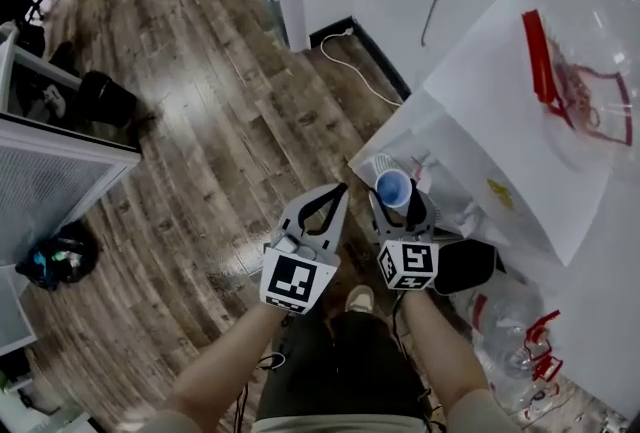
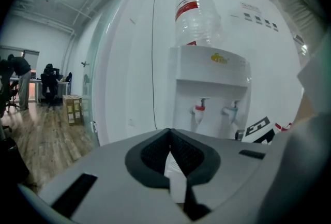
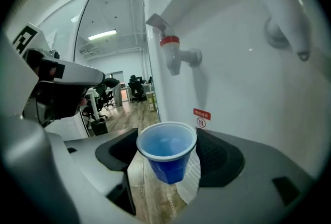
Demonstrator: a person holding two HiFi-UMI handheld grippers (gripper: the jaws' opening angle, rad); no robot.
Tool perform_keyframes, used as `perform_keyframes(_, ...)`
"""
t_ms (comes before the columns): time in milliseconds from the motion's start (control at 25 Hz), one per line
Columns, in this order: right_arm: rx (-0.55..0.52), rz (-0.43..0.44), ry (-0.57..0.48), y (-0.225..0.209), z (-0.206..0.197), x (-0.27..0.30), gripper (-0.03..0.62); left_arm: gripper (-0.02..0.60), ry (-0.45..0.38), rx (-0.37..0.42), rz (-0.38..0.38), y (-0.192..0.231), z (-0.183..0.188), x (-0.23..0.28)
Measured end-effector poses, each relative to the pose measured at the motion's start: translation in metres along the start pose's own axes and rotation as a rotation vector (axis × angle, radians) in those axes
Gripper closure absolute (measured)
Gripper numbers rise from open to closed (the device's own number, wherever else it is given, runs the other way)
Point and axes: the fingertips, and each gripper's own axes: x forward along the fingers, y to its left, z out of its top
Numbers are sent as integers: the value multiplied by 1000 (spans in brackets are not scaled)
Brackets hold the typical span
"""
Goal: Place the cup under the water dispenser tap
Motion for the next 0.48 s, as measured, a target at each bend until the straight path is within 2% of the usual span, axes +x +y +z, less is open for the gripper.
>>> perform_keyframes(280,5,-112,-38,-27,-13,18,237,575,39,-26,1,6,-29,9)
perform_keyframes(480,21,-128,-63,-30,-17,22,235,575,54,-21,-10,5,-34,10)
